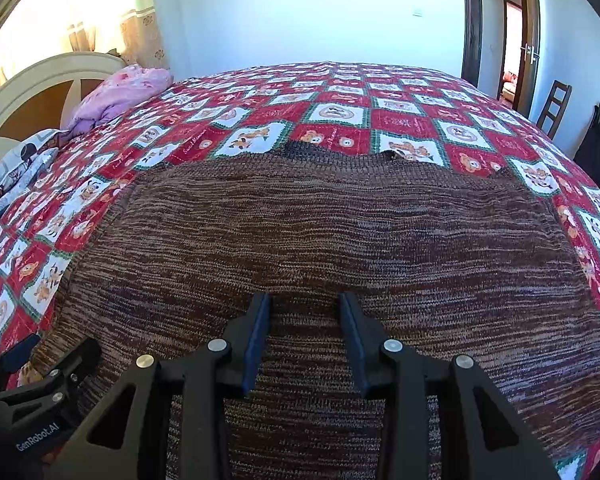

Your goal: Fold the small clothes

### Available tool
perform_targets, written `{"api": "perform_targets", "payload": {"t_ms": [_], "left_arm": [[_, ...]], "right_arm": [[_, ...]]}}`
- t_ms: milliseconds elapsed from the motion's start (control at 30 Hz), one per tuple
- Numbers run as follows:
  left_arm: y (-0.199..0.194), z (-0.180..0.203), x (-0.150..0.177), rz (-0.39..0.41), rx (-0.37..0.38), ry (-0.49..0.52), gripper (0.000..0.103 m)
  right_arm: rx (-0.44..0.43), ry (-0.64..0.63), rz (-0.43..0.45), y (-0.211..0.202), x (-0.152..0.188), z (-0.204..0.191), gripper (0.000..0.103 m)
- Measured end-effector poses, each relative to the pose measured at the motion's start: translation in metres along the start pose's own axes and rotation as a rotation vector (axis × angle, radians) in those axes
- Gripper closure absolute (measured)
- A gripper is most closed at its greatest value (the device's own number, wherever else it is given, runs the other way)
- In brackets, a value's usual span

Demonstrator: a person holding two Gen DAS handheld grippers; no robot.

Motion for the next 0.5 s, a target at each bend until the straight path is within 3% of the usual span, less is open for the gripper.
{"api": "perform_targets", "payload": {"t_ms": [167, 233, 367, 433, 500], "left_arm": [[-0.004, 0.005, 0.001, -0.017, 0.001, -0.017, 0.000], [-0.012, 0.003, 0.000, -0.013, 0.090, -0.098, 0.000], [-0.019, -0.013, 0.007, -0.026, 0.423, -0.455, 0.000], [-0.021, -0.018, 0.014, 0.004, 0.440, -0.554, 0.000], [-0.021, -0.017, 0.015, 0.038, 0.423, -0.554, 0.001]], "right_arm": [[-0.014, 0.016, 0.002, 0.002, -0.001, 0.002, 0.064], [-0.010, 0.011, 0.004, 0.002, -0.001, 0.001, 0.064], [-0.008, 0.009, 0.006, 0.001, -0.001, 0.000, 0.064], [-0.010, 0.011, 0.006, 0.001, 0.000, 0.001, 0.064], [-0.010, 0.012, 0.006, 0.001, 0.000, 0.001, 0.063]]}}
Point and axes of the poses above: each gripper's, at about its wrist camera, not at the fingertips, and y roughly the way its jaws point, z to its right, x to its underside, the point moved 1 cm from there along y, roughly the way its jaws point, and after that the axes turned 7 degrees about z, right-handed, at the moved point
